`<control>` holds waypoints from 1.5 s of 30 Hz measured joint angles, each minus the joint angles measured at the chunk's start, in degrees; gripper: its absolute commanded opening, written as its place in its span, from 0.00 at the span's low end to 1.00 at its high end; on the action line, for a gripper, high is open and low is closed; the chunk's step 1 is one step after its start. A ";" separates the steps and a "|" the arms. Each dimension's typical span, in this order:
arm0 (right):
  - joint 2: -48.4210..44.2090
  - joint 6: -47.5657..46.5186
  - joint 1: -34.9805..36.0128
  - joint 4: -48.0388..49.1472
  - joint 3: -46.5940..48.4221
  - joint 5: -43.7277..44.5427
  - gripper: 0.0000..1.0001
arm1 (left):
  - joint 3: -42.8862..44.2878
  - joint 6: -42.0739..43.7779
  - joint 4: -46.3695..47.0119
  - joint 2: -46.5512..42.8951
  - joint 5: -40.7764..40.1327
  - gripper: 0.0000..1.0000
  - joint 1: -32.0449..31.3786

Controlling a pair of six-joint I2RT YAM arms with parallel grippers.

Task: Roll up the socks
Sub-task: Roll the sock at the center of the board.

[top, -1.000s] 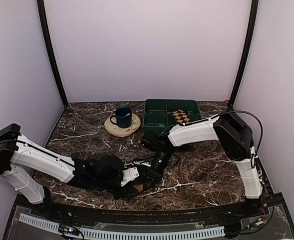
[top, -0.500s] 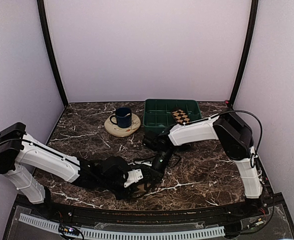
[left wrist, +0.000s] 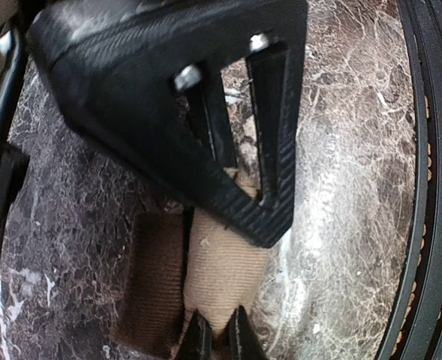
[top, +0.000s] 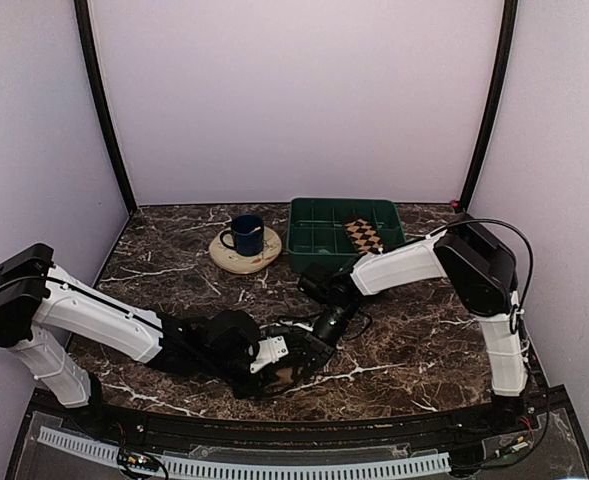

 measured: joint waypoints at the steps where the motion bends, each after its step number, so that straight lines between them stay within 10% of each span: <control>1: -0.61 0.55 -0.22 1.20 -1.14 -0.28 0.29 | 0.09 -0.13 -0.17 0.00 0.44 0.00 0.37; 21: -15.10 15.56 -5.01 31.43 -22.05 1.55 0.32 | 7.48 -1.27 -12.26 3.72 20.11 0.00 12.28; 35: -31.47 16.74 -3.52 45.13 -36.54 26.01 0.32 | 12.46 -1.33 -18.60 9.92 36.04 0.00 19.67; 45: -34.84 7.26 11.82 46.97 -37.48 46.29 0.36 | 15.91 0.13 -23.04 14.86 44.46 0.00 22.99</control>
